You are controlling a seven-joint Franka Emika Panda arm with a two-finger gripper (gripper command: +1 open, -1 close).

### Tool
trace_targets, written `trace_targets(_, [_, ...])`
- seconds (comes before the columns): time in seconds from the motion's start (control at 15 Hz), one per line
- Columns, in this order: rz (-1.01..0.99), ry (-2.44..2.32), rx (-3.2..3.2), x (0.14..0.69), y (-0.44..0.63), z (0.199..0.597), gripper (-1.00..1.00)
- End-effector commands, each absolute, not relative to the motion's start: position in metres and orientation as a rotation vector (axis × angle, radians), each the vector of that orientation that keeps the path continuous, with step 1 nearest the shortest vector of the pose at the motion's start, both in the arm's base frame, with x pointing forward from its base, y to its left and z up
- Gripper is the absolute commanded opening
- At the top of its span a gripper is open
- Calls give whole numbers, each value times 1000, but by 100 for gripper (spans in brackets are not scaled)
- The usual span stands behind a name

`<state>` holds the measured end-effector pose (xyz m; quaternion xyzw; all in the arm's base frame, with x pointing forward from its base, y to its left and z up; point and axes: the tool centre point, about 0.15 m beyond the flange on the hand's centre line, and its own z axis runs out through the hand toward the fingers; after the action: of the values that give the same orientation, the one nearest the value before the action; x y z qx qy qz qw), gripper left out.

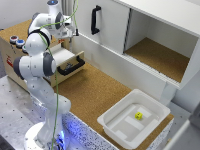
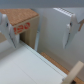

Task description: Place the purple object on top of the drawer

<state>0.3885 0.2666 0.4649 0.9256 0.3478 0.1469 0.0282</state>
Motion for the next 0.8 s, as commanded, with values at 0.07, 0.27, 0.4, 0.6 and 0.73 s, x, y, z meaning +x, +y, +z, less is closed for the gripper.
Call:
trace_targets(0.07, [541, 844, 2907, 401, 208, 449, 100])
trace_targets(0.27, [550, 713, 2934, 411, 195, 452, 100])
trace_targets(0.4, [542, 589, 2962, 418, 184, 451, 100])
trace_targets(0.6, [526, 461, 2996, 424, 173, 449, 100])
trace_targets(0.73, [526, 461, 2996, 424, 173, 449, 100])
